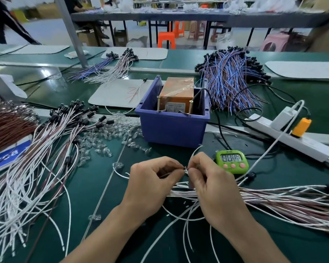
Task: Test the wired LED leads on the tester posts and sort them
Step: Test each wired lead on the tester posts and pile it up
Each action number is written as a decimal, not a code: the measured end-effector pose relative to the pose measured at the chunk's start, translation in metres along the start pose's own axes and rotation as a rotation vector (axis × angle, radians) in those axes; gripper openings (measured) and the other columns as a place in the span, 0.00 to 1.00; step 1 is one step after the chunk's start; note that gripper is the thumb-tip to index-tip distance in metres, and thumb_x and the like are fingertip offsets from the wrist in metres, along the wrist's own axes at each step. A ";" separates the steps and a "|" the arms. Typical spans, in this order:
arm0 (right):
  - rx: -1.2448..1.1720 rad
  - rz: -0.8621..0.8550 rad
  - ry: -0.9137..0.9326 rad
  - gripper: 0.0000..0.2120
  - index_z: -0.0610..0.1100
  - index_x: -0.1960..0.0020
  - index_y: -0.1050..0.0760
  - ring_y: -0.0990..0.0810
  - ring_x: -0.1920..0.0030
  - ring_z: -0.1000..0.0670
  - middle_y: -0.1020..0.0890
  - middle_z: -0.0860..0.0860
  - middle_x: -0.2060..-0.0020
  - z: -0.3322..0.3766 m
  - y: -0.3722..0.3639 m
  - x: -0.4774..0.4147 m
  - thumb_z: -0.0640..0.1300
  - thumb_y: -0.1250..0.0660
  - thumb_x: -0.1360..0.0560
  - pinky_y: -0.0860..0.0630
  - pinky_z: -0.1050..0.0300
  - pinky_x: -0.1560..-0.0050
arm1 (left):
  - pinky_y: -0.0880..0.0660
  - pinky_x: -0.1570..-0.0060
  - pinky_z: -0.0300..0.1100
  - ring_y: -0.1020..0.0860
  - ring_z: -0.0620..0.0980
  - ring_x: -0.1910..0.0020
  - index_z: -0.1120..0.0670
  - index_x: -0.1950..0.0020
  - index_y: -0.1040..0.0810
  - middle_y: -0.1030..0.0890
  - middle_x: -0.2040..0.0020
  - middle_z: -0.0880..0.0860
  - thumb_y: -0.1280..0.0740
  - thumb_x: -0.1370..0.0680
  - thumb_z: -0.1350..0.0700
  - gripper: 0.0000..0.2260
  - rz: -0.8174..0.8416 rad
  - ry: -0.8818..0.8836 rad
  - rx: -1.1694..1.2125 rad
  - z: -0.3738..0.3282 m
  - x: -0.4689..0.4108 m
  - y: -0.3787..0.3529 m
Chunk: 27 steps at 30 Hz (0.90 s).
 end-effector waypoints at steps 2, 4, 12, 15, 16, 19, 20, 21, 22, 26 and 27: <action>0.073 -0.050 0.042 0.07 0.56 0.54 0.31 0.26 0.71 0.54 0.25 0.54 0.73 0.006 0.012 0.000 0.47 0.38 0.18 0.32 0.62 0.69 | 0.24 0.59 0.29 0.16 0.38 0.61 0.40 0.54 0.15 0.15 0.60 0.37 0.23 0.28 0.54 0.09 0.004 -0.006 -0.023 -0.001 -0.001 0.002; 0.181 -0.182 0.056 0.05 0.54 0.54 0.30 0.27 0.74 0.54 0.27 0.56 0.75 0.008 0.041 0.000 0.47 0.36 0.19 0.30 0.61 0.67 | 0.24 0.59 0.29 0.17 0.37 0.61 0.38 0.53 0.16 0.15 0.60 0.35 0.24 0.29 0.49 0.07 -0.023 -0.005 -0.077 -0.001 -0.004 0.011; 0.421 -0.419 -0.096 0.04 0.51 0.53 0.28 0.25 0.73 0.43 0.23 0.54 0.75 -0.008 0.115 0.005 0.46 0.35 0.20 0.26 0.49 0.67 | 0.22 0.64 0.34 0.19 0.40 0.68 0.34 0.57 0.15 0.15 0.65 0.42 0.21 0.28 0.53 0.12 -0.159 0.115 -0.070 0.024 -0.019 0.049; 0.501 -0.356 -0.175 0.04 0.52 0.55 0.27 0.28 0.67 0.42 0.24 0.51 0.71 -0.019 0.109 0.002 0.47 0.34 0.22 0.30 0.51 0.63 | 0.18 0.61 0.43 0.17 0.47 0.68 0.38 0.56 0.13 0.14 0.65 0.48 0.23 0.29 0.50 0.06 -0.089 0.227 0.017 0.036 -0.019 0.039; 0.525 -0.325 -0.195 0.06 0.52 0.56 0.27 0.29 0.64 0.43 0.25 0.51 0.69 -0.023 0.105 0.001 0.45 0.32 0.22 0.32 0.51 0.58 | 0.16 0.59 0.49 0.16 0.49 0.67 0.39 0.56 0.13 0.14 0.65 0.50 0.22 0.28 0.52 0.06 -0.080 0.258 0.048 0.038 -0.019 0.037; 0.554 -0.257 -0.216 0.09 0.51 0.58 0.25 0.31 0.51 0.49 0.24 0.52 0.60 -0.029 0.096 0.000 0.40 0.28 0.25 0.36 0.52 0.43 | 0.17 0.59 0.43 0.17 0.44 0.69 0.35 0.56 0.14 0.15 0.66 0.46 0.23 0.25 0.57 0.13 -0.079 0.228 -0.047 0.039 -0.018 0.036; 0.523 -0.264 -0.205 0.08 0.51 0.58 0.24 0.29 0.48 0.49 0.21 0.51 0.55 -0.029 0.095 0.000 0.40 0.28 0.25 0.37 0.52 0.41 | 0.19 0.59 0.36 0.18 0.39 0.68 0.32 0.54 0.15 0.15 0.66 0.42 0.23 0.25 0.56 0.15 -0.059 0.179 -0.149 0.034 -0.017 0.035; 0.472 -0.277 -0.182 0.07 0.50 0.57 0.24 0.28 0.46 0.49 0.19 0.50 0.51 -0.025 0.094 0.001 0.40 0.30 0.24 0.36 0.53 0.41 | 0.22 0.58 0.31 0.18 0.36 0.65 0.32 0.51 0.16 0.15 0.64 0.37 0.23 0.25 0.55 0.15 -0.037 0.120 -0.237 0.026 -0.014 0.033; 0.407 -0.281 -0.145 0.05 0.51 0.56 0.25 0.28 0.46 0.50 0.19 0.51 0.49 -0.019 0.090 0.001 0.42 0.32 0.24 0.36 0.54 0.42 | 0.24 0.56 0.28 0.18 0.33 0.62 0.36 0.50 0.16 0.15 0.60 0.34 0.23 0.25 0.55 0.13 -0.018 0.051 -0.295 0.018 -0.011 0.029; 0.210 -0.052 0.037 0.08 0.59 0.56 0.32 0.29 0.42 0.66 0.22 0.62 0.43 0.008 0.043 0.001 0.48 0.40 0.20 0.39 0.75 0.41 | 0.25 0.54 0.28 0.18 0.35 0.58 0.49 0.48 0.12 0.14 0.57 0.40 0.27 0.24 0.53 0.07 0.063 -0.231 -0.393 -0.012 -0.002 0.009; 0.184 0.035 0.068 0.08 0.60 0.55 0.33 0.33 0.35 0.69 0.24 0.66 0.39 0.012 0.029 0.002 0.48 0.41 0.19 0.43 0.78 0.38 | 0.23 0.56 0.30 0.18 0.35 0.59 0.49 0.47 0.12 0.14 0.57 0.41 0.27 0.23 0.53 0.07 0.076 -0.270 -0.381 -0.017 -0.001 0.006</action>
Point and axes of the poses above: each hand's wrist, its own x-axis away from the middle knuckle, its own y-axis out of the back of the hand, z = x × y, the point moved 8 cm from there along -x, towards the middle knuckle
